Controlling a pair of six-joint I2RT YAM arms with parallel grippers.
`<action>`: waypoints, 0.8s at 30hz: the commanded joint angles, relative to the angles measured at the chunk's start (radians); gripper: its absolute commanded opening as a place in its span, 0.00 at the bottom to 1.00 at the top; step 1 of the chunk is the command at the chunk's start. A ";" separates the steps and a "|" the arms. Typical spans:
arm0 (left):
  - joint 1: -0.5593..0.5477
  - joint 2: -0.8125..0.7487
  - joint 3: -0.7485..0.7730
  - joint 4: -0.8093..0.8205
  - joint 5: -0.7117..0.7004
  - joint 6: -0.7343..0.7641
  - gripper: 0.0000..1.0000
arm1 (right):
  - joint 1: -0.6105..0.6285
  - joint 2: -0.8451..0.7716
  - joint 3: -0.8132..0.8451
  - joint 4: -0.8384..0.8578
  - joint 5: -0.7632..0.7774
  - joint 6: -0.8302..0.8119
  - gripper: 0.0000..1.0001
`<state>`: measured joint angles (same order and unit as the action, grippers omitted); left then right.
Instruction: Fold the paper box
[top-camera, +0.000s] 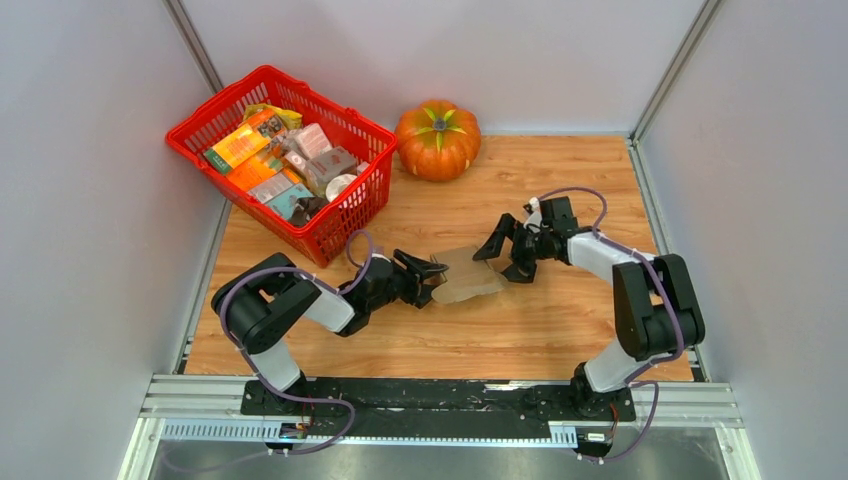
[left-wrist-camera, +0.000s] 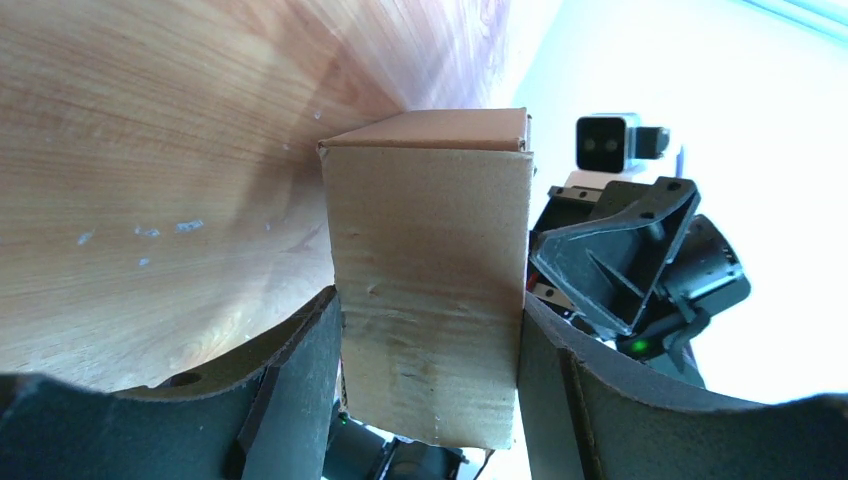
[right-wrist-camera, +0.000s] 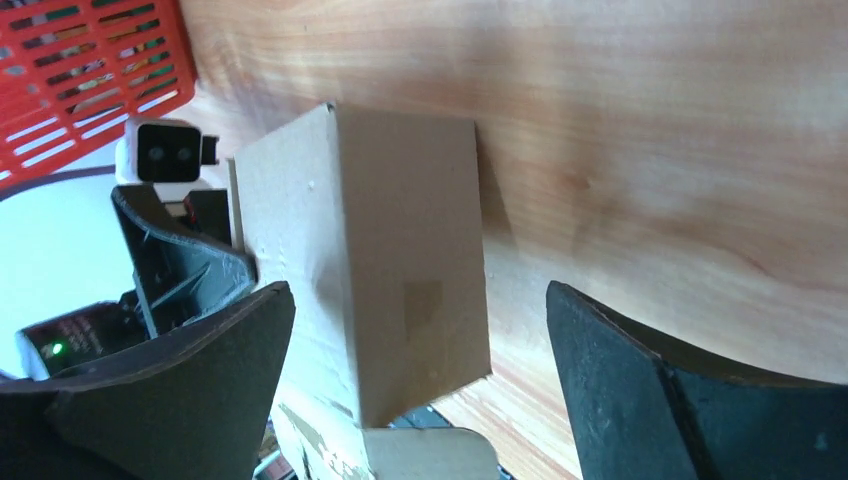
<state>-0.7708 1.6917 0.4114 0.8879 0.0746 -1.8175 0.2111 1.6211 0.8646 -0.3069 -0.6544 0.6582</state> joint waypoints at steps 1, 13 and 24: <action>-0.004 0.006 -0.017 0.184 0.024 -0.039 0.46 | -0.035 -0.081 -0.099 0.103 -0.131 0.012 1.00; -0.004 -0.043 -0.049 0.209 0.050 -0.071 0.46 | -0.056 -0.236 -0.213 0.143 -0.137 0.135 1.00; -0.004 -0.108 -0.074 0.134 0.082 -0.089 0.43 | 0.009 -0.594 -0.182 -0.037 0.348 -0.083 1.00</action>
<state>-0.7727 1.6562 0.3492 0.9771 0.1394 -1.8801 0.1658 1.2285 0.6357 -0.2821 -0.6044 0.6960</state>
